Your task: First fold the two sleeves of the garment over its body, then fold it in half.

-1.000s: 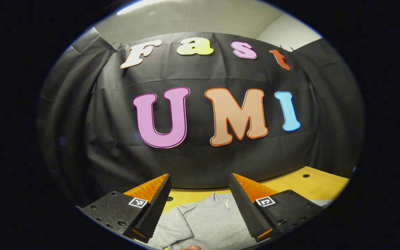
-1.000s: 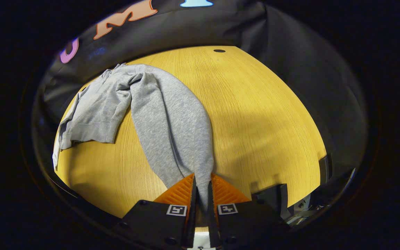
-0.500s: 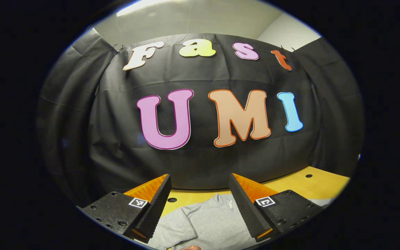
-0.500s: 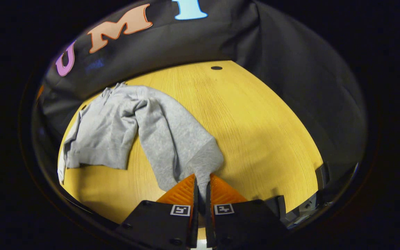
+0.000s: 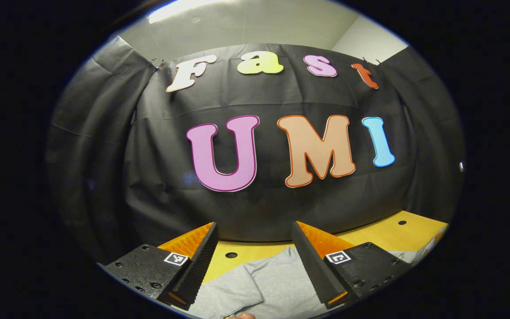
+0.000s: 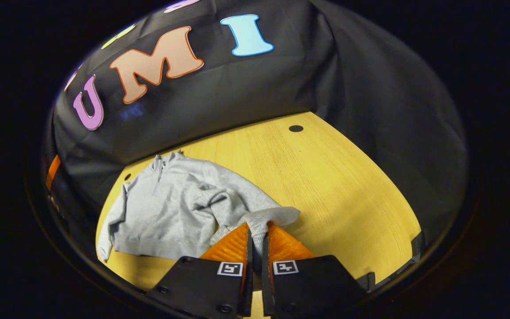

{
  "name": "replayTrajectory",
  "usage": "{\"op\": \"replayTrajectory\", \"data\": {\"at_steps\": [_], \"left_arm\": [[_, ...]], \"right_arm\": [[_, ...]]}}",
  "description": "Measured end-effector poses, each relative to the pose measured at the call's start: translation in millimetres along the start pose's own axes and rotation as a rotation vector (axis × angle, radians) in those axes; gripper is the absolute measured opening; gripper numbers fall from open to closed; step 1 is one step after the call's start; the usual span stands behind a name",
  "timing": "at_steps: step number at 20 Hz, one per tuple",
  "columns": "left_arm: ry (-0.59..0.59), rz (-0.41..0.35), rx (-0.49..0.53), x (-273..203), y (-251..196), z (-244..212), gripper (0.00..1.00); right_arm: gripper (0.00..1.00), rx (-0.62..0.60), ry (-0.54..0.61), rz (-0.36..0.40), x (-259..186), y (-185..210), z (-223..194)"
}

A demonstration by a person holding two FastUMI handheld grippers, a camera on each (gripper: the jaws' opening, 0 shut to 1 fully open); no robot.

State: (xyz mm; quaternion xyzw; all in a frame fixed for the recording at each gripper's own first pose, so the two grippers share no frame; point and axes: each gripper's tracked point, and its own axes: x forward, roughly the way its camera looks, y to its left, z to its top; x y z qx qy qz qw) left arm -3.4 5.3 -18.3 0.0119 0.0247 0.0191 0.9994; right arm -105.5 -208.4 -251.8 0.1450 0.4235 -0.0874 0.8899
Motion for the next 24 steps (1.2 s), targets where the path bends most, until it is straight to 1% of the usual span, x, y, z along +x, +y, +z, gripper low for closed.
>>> {"op": "replayTrajectory", "data": {"at_steps": [1, 2, 3, 5, 6, 7, 8, 9, 10, 12, 13, 14, 19, 20, 21, 23, 24], "left_arm": [[0.000, 0.012, 0.002, -1, 6, 0, 0.93], [0.000, 0.024, 0.004, -3, 11, 0, 0.93], [0.003, 0.036, 0.006, -3, 16, 0, 0.96], [0.007, 0.057, 0.009, -6, 26, -2, 0.96], [0.009, 0.066, 0.012, -7, 31, -2, 0.93], [0.010, 0.076, 0.016, -8, 36, -3, 0.96], [0.009, 0.084, 0.019, -9, 40, -2, 0.93], [0.008, 0.092, 0.023, -10, 44, -2, 0.93], [0.008, 0.101, 0.027, -11, 48, -2, 0.96], [0.010, 0.121, 0.034, -14, 58, -2, 0.96], [0.012, 0.131, 0.036, -15, 64, -4, 0.93], [0.016, 0.141, 0.038, -16, 69, -4, 0.96], [0.028, 0.186, 0.042, -24, 92, -8, 0.96], [0.027, 0.198, 0.043, -26, 98, -8, 1.00], [0.029, 0.211, 0.044, -29, 104, -9, 0.96], [0.037, 0.238, 0.043, -36, 117, -12, 0.96], [0.041, 0.249, 0.041, -39, 122, -13, 0.93]], "right_arm": [[0.11, 0.013, -0.009, 0.013, 3, 8, 8], [0.06, 0.023, -0.017, 0.029, 5, 16, 15], [0.11, 0.027, -0.037, 0.046, 6, 25, 24], [0.11, 0.015, -0.053, 0.070, 10, 40, 37], [0.11, 0.018, -0.060, 0.085, 14, 51, 41], [0.11, 0.028, -0.064, 0.105, 16, 62, 46], [0.11, 0.039, -0.068, 0.124, 18, 72, 50], [0.11, 0.043, -0.077, 0.138, 19, 81, 55], [0.11, 0.032, -0.091, 0.147, 21, 89, 60], [0.11, -0.026, -0.135, 0.155, 22, 106, 71], [0.11, -0.050, -0.152, 0.169, 21, 117, 77], [0.11, -0.068, -0.172, 0.187, 19, 130, 83], [0.11, -0.122, -0.193, 0.253, 27, 182, 100], [0.11, -0.130, -0.193, 0.262, 29, 190, 102], [0.11, -0.137, -0.197, 0.275, 31, 199, 105], [0.11, -0.163, -0.198, 0.298, 34, 218, 108], [0.11, -0.181, -0.198, 0.311, 35, 230, 108]]}}
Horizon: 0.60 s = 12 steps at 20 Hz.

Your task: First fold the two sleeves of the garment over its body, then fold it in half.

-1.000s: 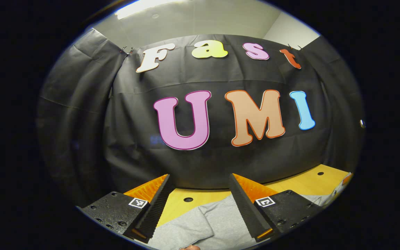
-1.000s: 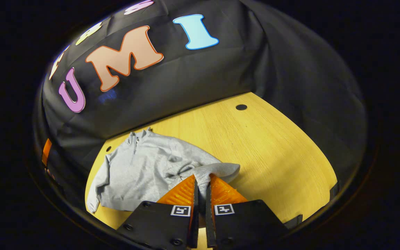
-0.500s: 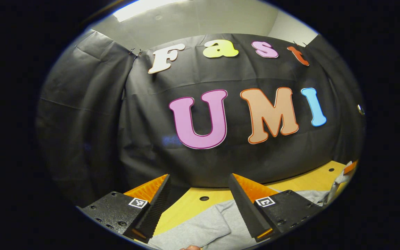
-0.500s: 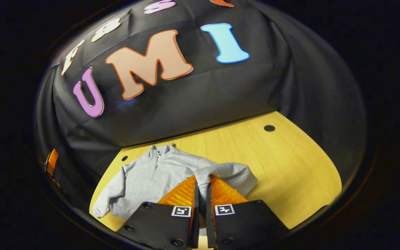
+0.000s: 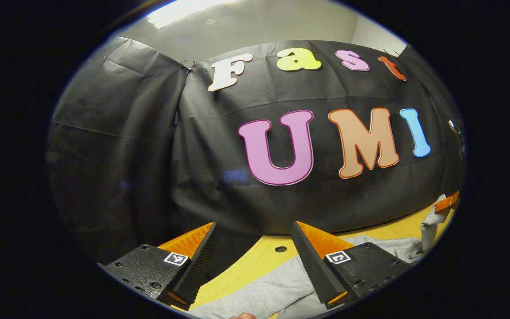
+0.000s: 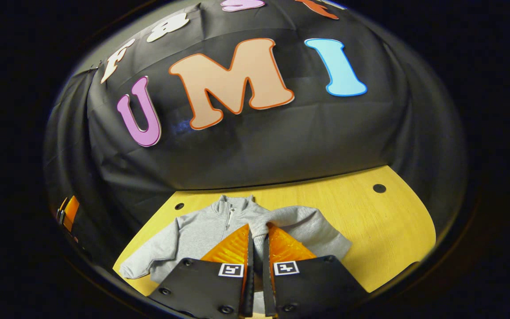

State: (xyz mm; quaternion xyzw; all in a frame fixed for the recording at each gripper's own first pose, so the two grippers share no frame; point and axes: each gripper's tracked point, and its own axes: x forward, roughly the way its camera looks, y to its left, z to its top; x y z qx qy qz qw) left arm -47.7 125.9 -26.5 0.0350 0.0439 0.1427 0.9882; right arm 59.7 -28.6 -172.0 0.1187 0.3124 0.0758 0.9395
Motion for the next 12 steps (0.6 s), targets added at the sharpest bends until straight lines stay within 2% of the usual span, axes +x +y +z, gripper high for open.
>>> {"op": "replayTrajectory", "data": {"at_steps": [1, 3, 5, 6, 8, 9, 12], "left_arm": [[0.005, 0.011, 0.000, -3, 6, -1, 0.93], [0.009, 0.029, 0.003, -5, 16, -2, 1.00], [0.014, 0.045, 0.005, -9, 28, -5, 1.00], [0.016, 0.052, 0.007, -10, 32, -6, 0.96], [0.021, 0.069, 0.008, -11, 42, -8, 1.00], [0.027, 0.078, 0.008, -14, 49, -13, 0.96], [0.036, 0.101, 0.008, -18, 65, -16, 0.96]], "right_arm": [[0.11, -0.019, 0.000, 0.016, 6, 11, 2], [0.11, -0.051, 0.010, 0.056, 16, 35, 0], [0.10, -0.072, 0.020, 0.092, 24, 60, -4], [0.10, -0.089, 0.025, 0.105, 29, 71, -8], [0.11, -0.112, 0.031, 0.128, 39, 92, -12], [0.11, -0.116, 0.039, 0.146, 45, 105, -15], [0.10, -0.139, 0.073, 0.189, 62, 142, -28]]}}
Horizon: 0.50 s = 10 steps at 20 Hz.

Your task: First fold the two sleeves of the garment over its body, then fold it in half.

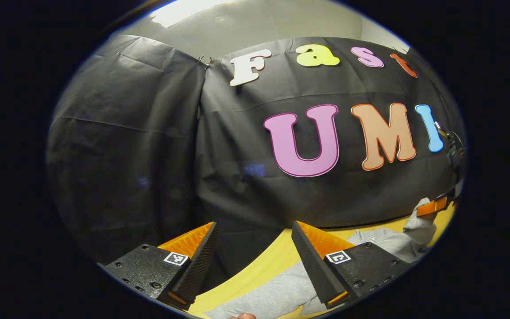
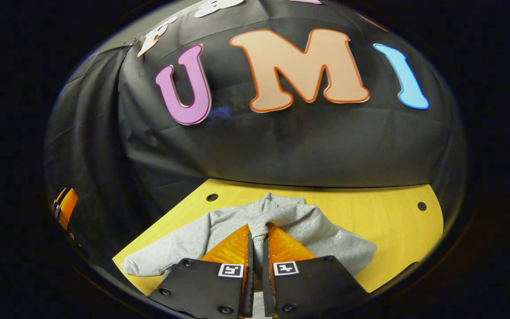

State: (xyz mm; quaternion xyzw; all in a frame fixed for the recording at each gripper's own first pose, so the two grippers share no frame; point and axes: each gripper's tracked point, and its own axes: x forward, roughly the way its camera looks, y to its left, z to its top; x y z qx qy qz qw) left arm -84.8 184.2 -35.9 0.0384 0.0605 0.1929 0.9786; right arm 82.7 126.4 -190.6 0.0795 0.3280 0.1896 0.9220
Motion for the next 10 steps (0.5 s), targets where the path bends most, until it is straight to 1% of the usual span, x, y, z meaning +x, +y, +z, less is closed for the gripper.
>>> {"op": "replayTrajectory", "data": {"at_steps": [4, 5, 6, 7, 10], "left_arm": [[-0.001, 0.047, 0.007, -4, 30, -4, 0.96], [0.002, 0.059, 0.008, -5, 38, -6, 0.99], [0.008, 0.074, 0.009, -5, 45, -8, 0.96], [0.014, 0.087, 0.010, -6, 52, -10, 1.00], [0.025, 0.121, 0.018, -10, 70, -15, 0.96]], "right_arm": [[0.10, -0.048, 0.053, 0.060, 35, 45, -17], [0.10, -0.065, 0.064, 0.072, 42, 55, -21], [0.10, -0.083, 0.076, 0.081, 50, 63, -27], [0.10, -0.100, 0.090, 0.091, 58, 71, -33], [0.10, -0.133, 0.146, 0.113, 82, 90, -57]]}}
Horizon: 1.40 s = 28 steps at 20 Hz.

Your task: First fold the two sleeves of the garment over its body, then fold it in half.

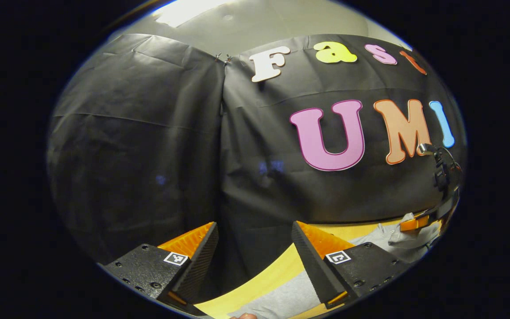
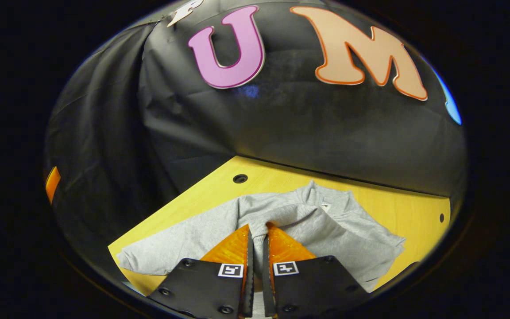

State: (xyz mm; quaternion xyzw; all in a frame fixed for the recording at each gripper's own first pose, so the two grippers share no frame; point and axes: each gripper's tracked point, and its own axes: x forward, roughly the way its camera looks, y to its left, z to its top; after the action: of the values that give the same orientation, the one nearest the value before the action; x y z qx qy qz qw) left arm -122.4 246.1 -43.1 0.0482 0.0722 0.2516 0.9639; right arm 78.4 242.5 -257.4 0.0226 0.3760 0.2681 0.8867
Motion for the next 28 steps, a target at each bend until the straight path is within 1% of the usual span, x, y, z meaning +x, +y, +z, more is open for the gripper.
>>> {"op": "replayTrajectory", "data": {"at_steps": [1, 2, 4, 6, 7, 8, 9, 10, 11, 12, 13, 14, 15, 16, 17, 18, 21, 25, 26, 27, 28], "left_arm": [[0.004, 0.011, 0.004, 0, 6, -2, 0.99], [0.005, 0.020, 0.007, 0, 10, -3, 0.96], [0.016, 0.037, 0.018, -1, 21, -7, 0.96], [0.024, 0.052, 0.023, -2, 29, -12, 0.96], [0.027, 0.059, 0.023, -2, 33, -13, 0.96], [0.031, 0.063, 0.022, -3, 36, -14, 0.96], [0.035, 0.065, 0.021, -3, 37, -16, 0.96], [0.039, 0.067, 0.021, -3, 39, -18, 0.96], [0.042, 0.069, 0.020, -4, 40, -20, 0.96], [0.046, 0.070, 0.018, -3, 40, -21, 1.00], [0.051, 0.068, 0.013, -3, 41, -25, 0.96], [0.061, 0.066, 0.007, -3, 41, -28, 0.96], [0.072, 0.063, 0.000, -3, 41, -34, 0.96], [0.085, 0.059, -0.008, -2, 39, -39, 0.96], [0.098, 0.054, -0.017, -1, 38, -45, 1.00], [0.111, 0.048, -0.023, 0, 35, -51, 0.96], [0.150, 0.021, -0.038, 0, 30, -75, 0.97], [0.242, -0.023, -0.048, -2, 19, -115, 0.97], [0.267, -0.032, -0.045, -4, 18, -127, 0.97], [0.294, -0.040, -0.041, -5, 17, -139, 1.00], [0.322, -0.047, -0.038, -7, 15, -150, 0.97]], "right_arm": [[0.10, -0.006, 0.025, 0.002, 10, 4, -8], [0.10, -0.007, 0.056, 0.008, 18, 9, -19], [0.11, -0.011, 0.130, 0.028, 30, 16, -40], [0.10, -0.032, 0.184, 0.021, 40, 15, -51], [0.05, -0.037, 0.208, 0.021, 41, 16, -55], [0.09, -0.034, 0.230, 0.027, 40, 18, -57], [0.14, -0.019, 0.236, 0.049, 39, 22, -54], [0.13, 0.001, 0.226, 0.067, 42, 27, -51], [0.36, 0.029, 0.206, 0.094, 44, 35, -42], [0.59, 0.048, 0.179, 0.115, 39, 42, -24], [0.82, 0.056, 0.149, 0.128, 41, 48, -20], [0.91, 0.056, 0.123, 0.135, 33, 51, -15], [0.96, 0.042, 0.101, 0.129, 29, 47, -9], [0.96, 0.025, 0.080, 0.126, 27, 47, -7], [0.96, 0.008, 0.061, 0.121, 24, 45, -3], [0.96, -0.012, 0.040, 0.111, 19, 41, 1], [0.96, -0.064, -0.032, 0.091, -1, 37, 21], [0.96, -0.112, -0.111, 0.068, -31, 25, 38], [0.96, -0.117, -0.131, 0.058, -38, 21, 41], [0.96, -0.114, -0.142, 0.051, -44, 18, 44], [0.96, -0.104, -0.151, 0.047, -50, 16, 45]]}}
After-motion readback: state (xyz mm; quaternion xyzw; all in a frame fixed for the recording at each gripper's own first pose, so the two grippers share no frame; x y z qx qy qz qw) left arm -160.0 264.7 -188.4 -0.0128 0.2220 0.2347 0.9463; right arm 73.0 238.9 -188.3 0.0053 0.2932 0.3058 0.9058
